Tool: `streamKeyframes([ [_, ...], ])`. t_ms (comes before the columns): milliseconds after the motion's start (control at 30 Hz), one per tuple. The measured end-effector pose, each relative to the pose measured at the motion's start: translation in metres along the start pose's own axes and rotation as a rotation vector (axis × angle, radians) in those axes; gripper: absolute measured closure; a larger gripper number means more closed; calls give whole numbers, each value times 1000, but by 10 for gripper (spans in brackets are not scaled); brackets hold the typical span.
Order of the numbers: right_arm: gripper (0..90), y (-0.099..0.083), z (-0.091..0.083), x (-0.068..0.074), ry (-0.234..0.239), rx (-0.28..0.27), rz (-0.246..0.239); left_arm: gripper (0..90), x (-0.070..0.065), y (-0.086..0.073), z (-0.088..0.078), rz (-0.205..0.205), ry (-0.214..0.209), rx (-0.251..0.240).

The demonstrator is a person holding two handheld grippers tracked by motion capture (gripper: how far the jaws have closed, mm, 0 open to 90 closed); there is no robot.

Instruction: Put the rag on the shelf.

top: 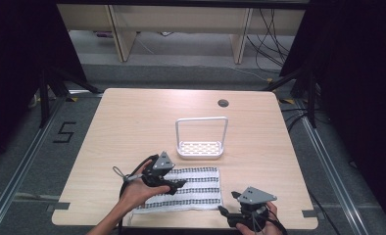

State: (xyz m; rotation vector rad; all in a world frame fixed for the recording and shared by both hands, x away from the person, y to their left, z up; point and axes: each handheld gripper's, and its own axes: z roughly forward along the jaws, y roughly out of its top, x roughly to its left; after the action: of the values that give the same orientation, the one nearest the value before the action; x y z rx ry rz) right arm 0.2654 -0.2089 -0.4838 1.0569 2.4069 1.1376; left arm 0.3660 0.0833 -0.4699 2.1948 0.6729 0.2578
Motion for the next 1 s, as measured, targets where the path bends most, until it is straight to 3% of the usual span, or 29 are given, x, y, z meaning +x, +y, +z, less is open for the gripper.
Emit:
streamKeyframes([
  [100,354,1,3,2,3,16,-20,284,-3,6,8,17,-11,3],
  [300,383,-1,6,3,7,29,-12,284,-9,17,29,51,-46,41],
  [400,398,-1,10,2,10,33,-45,285,-10,24,38,51,-59,43],
  [433,405,-1,11,2,22,41,-43,285,-10,27,42,81,-51,60],
  [600,423,-1,14,-2,11,59,-32,284,-9,39,58,114,-88,94],
  [700,429,0,17,-2,5,72,-25,283,-8,43,67,146,-86,111],
  [800,434,0,20,-2,3,93,-2,290,-8,47,76,144,-102,128],
  [900,437,0,23,-5,6,93,-21,308,-9,52,82,134,-119,127],
  [967,437,0,23,-5,7,95,-19,321,-10,55,85,139,-121,123],
  [1000,438,-1,24,-3,9,96,1,322,-9,59,87,161,-125,137],
])
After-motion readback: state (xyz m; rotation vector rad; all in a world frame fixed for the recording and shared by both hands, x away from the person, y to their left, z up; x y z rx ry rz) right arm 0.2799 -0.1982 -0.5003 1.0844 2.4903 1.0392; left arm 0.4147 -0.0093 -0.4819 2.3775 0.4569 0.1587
